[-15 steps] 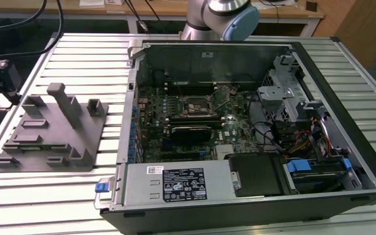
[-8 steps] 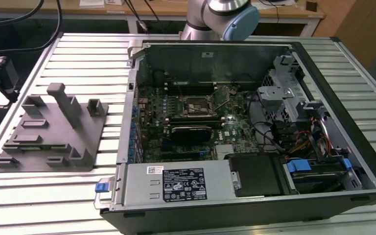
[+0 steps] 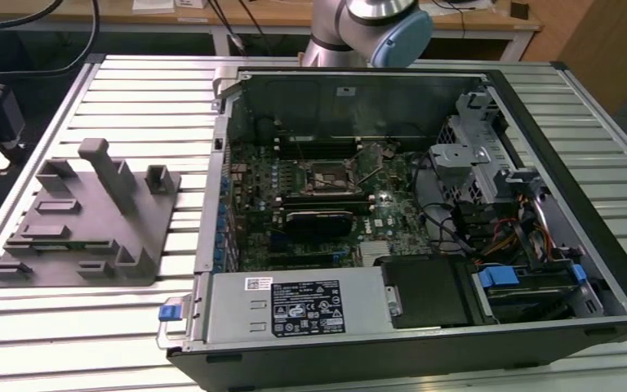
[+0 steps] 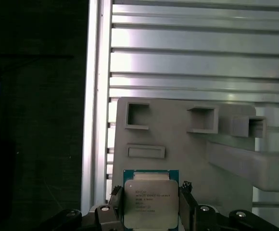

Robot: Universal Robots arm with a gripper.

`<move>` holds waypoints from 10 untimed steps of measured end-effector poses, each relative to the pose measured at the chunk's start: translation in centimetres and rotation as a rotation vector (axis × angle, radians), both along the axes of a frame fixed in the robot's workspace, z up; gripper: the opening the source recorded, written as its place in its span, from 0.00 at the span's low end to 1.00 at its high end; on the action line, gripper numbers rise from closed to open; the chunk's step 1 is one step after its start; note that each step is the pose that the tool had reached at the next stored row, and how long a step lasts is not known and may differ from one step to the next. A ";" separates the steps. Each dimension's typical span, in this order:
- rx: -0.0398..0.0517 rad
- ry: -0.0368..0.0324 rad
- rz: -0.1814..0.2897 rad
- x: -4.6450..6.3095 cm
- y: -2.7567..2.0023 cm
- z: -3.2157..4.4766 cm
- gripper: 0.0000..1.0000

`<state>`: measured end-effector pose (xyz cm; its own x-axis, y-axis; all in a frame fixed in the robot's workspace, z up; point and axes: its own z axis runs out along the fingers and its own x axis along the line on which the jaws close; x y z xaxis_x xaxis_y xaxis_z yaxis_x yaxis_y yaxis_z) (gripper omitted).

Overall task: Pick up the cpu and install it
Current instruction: 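Pick up the cpu and move it towards the insertion slot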

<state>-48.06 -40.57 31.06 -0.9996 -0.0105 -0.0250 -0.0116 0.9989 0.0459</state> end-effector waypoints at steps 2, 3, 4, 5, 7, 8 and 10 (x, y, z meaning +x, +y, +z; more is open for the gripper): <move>0.0000 -0.0001 0.000 0.0 0.00 0.32 0.55; 0.0000 -0.0002 0.000 0.0 0.00 0.49 0.55; 0.0000 -0.0002 0.000 0.0 0.00 0.66 0.55; -0.0001 -0.0002 0.000 0.0 0.00 0.83 0.55; 0.0000 -0.0004 0.000 0.0 0.00 1.18 0.55; 0.0000 -0.0004 0.000 0.0 0.00 1.34 0.55; 0.0000 -0.0005 0.000 0.0 0.00 1.61 0.55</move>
